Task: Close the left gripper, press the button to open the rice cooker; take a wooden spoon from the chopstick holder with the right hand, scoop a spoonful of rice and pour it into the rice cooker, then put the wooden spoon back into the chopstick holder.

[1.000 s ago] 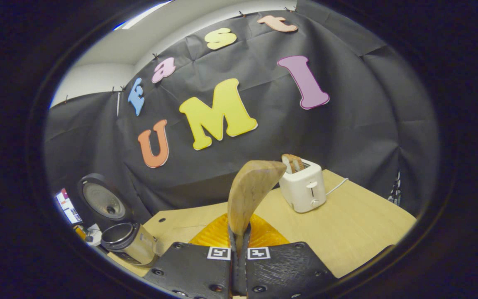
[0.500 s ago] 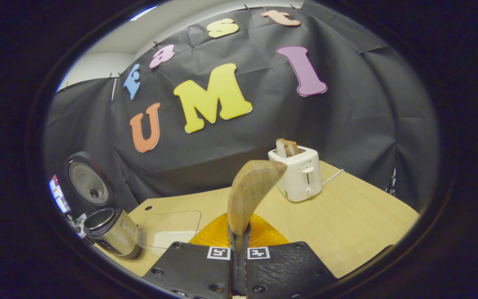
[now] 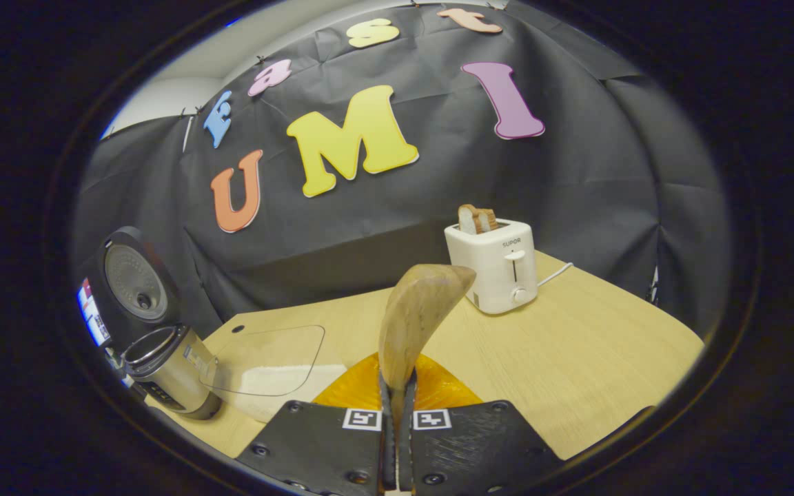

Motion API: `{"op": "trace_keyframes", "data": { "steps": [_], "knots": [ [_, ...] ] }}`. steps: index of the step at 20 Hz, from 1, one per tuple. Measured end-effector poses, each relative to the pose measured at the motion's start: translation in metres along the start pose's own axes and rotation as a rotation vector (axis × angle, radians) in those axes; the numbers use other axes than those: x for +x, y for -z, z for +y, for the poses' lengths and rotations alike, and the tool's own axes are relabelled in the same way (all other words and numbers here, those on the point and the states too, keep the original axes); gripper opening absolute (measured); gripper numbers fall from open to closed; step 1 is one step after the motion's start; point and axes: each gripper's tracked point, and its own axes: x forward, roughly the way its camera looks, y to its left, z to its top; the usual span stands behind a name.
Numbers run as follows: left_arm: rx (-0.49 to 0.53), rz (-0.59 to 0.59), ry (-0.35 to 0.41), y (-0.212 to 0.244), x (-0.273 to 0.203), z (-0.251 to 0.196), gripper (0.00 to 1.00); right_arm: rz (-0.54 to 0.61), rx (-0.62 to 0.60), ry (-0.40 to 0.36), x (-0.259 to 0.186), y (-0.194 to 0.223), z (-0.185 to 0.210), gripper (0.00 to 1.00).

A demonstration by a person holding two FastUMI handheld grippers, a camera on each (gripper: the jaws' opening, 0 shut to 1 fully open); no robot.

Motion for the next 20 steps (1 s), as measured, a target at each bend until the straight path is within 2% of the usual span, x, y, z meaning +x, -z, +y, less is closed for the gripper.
{"op": "trace_keyframes", "data": {
  "steps": [7, 12, 13, 15, 16, 17, 19, 20],
  "knots": [
    [0.002, -0.001, 0.0, -0.002, 0.0, -0.002, 0.99, 0.007, 0.041, 0.001, 0.005, 0.008, -0.007, 0.05],
    [0.0, -0.002, 0.002, -0.001, 0.001, -0.003, 0.99, -0.033, 0.018, 0.0, -0.003, -0.004, -0.007, 0.13],
    [-0.001, -0.001, 0.001, -0.001, 0.0, -0.003, 0.99, -0.028, 0.015, 0.004, 0.0, -0.003, -0.008, 0.21],
    [0.001, -0.001, 0.0, -0.001, -0.001, -0.003, 0.99, -0.015, 0.015, 0.011, -0.003, 0.0, -0.012, 0.51],
    [0.003, -0.003, 0.001, -0.002, 0.0, -0.004, 0.99, -0.008, 0.017, 0.007, -0.002, 0.002, -0.013, 0.58],
    [0.003, -0.005, 0.002, -0.002, -0.001, -0.005, 0.99, 0.001, 0.019, 0.004, -0.003, 0.005, -0.014, 0.78],
    [0.004, -0.005, 0.004, -0.002, 0.0, -0.006, 0.99, 0.01, 0.006, 0.013, -0.006, 0.009, -0.019, 0.83],
    [0.005, -0.003, 0.005, -0.001, 0.0, -0.007, 0.99, 0.011, -0.004, 0.018, -0.006, 0.011, -0.021, 0.94]
  ]
}}
